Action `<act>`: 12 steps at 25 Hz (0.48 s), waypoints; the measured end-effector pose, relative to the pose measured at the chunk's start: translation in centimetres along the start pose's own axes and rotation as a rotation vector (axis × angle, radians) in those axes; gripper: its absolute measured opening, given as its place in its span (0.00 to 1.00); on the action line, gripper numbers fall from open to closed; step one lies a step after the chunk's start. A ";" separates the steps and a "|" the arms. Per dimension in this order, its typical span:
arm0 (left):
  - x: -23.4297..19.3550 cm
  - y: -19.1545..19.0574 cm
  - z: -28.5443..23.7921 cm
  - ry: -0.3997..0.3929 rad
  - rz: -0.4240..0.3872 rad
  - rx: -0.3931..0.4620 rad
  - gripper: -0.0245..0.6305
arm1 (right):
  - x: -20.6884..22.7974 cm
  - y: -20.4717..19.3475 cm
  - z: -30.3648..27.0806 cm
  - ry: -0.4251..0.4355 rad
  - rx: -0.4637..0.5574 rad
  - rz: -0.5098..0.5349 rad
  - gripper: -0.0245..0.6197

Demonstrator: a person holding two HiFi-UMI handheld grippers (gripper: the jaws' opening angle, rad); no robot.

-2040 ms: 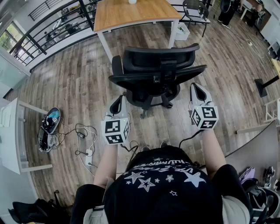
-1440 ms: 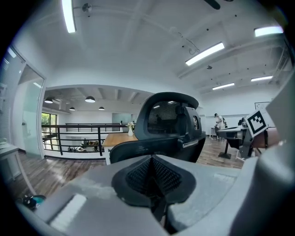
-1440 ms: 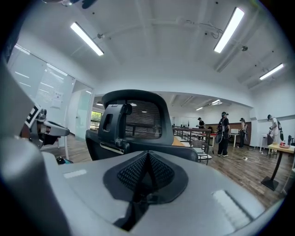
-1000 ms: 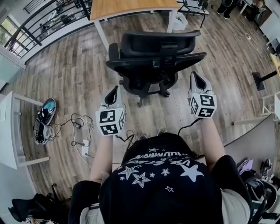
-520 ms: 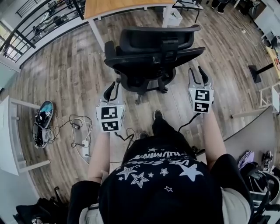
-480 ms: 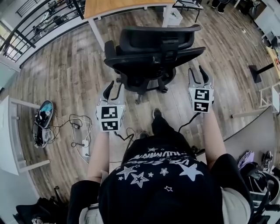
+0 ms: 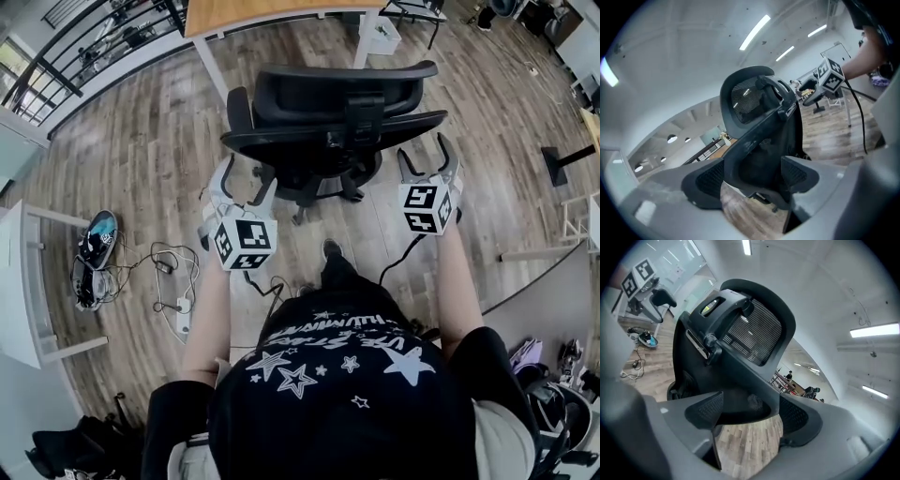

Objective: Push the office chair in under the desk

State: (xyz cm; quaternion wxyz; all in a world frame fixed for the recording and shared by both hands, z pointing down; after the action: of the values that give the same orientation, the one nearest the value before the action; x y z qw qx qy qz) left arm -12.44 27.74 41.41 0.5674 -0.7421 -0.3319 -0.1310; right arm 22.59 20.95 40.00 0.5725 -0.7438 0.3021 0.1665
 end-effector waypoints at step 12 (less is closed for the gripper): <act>-1.6 2.0 -4.9 0.108 -0.307 -0.066 0.62 | 1.3 1.0 -4.2 -0.063 0.014 0.189 0.63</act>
State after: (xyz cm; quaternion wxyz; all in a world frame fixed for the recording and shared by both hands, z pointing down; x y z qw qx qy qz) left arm -11.51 22.33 40.59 0.5332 -0.6926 -0.4062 -0.2667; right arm 22.50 16.47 39.72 0.5685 -0.7024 0.3539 0.2413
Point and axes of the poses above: the fingertips, and each gripper's own axes: z backward along the fingers, x to its right, y out of its top, the point moved 9 cm from there along z, backward along the fingers, and after that the axes turned 2 degrees about -z, right-handed, at the moved point
